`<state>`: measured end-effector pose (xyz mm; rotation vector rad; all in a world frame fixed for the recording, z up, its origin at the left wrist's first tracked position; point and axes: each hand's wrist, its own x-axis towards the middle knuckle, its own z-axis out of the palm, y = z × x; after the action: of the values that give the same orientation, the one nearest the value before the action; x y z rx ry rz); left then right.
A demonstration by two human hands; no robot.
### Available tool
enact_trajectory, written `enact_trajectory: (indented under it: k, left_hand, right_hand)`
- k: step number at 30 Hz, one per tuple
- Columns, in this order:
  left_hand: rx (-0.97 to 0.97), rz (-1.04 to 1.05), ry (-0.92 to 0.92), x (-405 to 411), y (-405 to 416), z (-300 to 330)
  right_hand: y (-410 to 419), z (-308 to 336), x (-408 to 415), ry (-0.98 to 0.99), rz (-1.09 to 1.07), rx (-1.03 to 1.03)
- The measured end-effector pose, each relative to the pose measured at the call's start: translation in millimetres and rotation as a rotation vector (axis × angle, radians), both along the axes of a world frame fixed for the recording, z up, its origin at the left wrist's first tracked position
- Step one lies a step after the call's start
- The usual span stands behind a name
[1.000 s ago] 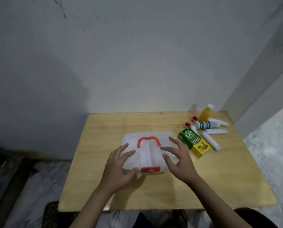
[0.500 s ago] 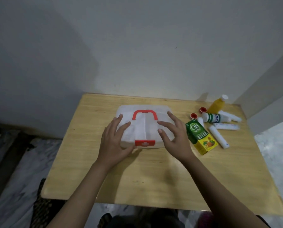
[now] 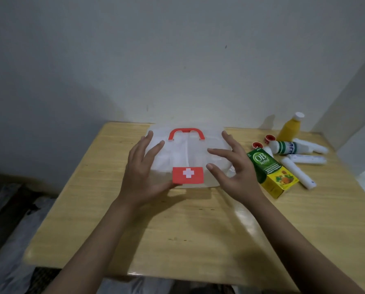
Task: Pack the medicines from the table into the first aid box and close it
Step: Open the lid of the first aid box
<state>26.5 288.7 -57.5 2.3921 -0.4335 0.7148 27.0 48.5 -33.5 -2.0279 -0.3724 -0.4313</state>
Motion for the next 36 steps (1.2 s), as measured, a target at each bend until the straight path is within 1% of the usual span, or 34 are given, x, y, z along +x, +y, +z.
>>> enact_trajectory:
  k: [5, 9, 14, 19, 22, 26, 31, 36]
  left_hand:
    - [-0.189, 0.077, -0.034, 1, -13, 2]
    - [-0.297, 0.139, -0.056, -1, -23, 1]
    - [-0.407, 0.239, 0.029, -11, -35, 3]
    - [-0.617, 0.255, 0.148, -14, -39, 13]
    - [-0.62, 0.247, 0.181, -13, -41, 12]
    - [-0.596, 0.231, 0.227, -11, -36, 8]
    - [-0.605, 0.234, 0.264, -6, -31, 4]
    - [-0.668, 0.236, 0.262, 0, -29, 0]
  right_hand:
    - [1, -10, 0, -0.072, -0.025, -0.012]
    - [3, -14, -3, -0.041, -0.039, -0.008]
    - [5, -3, -4, -0.016, -0.063, -0.059]
    - [1, 18, 4, -0.052, -0.055, -0.042]
    - [1, 32, 15, -0.122, -0.066, -0.028]
    - [7, 56, 37, -0.156, -0.17, 0.034]
    - [17, 86, 73, -0.045, -0.292, -0.02]
    - [23, 84, 109, 0.044, -0.271, -0.023]
